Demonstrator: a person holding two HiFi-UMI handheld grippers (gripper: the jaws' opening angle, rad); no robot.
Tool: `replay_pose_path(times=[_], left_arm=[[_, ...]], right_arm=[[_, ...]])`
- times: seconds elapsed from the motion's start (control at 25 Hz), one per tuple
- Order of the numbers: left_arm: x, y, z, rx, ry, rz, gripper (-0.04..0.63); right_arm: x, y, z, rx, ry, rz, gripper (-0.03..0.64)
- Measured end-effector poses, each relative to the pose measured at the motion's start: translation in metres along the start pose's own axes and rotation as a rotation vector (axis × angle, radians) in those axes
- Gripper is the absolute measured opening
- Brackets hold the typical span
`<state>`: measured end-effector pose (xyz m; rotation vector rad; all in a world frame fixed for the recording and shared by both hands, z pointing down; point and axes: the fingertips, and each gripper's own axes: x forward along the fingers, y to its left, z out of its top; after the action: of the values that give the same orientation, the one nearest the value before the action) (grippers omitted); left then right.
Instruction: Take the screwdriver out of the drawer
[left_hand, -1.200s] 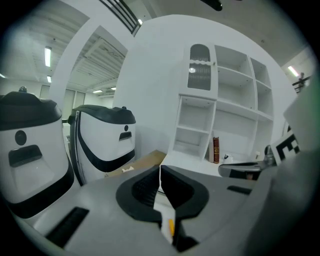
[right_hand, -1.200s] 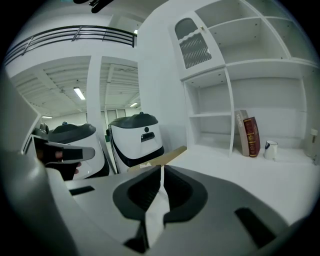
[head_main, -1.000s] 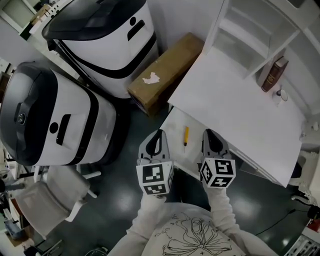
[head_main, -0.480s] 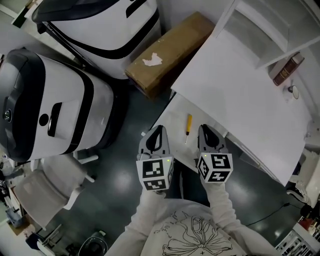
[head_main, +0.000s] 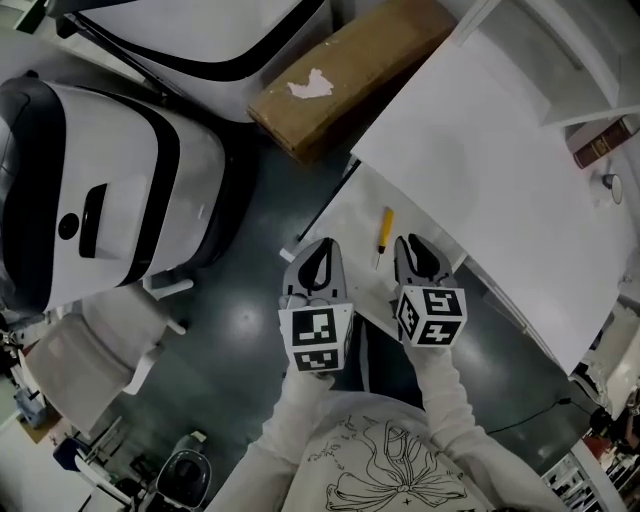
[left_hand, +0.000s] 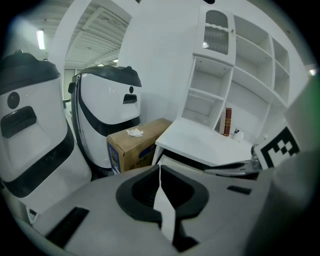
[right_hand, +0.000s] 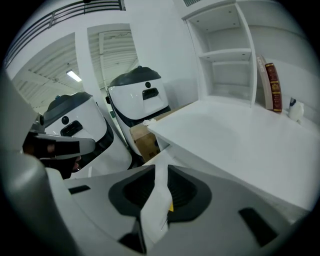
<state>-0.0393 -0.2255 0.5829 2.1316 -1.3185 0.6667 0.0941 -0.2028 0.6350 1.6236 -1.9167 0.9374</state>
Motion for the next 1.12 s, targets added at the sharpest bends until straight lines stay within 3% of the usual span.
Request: replay_pose_path(times=[1.12], left_arm=[[0.047, 0.014, -0.038, -0.042, 0.094, 0.032, 0.011]], right_arm=[[0.133, -0.033, -0.13, -0.005, 0.356, -0.041, 0.115]])
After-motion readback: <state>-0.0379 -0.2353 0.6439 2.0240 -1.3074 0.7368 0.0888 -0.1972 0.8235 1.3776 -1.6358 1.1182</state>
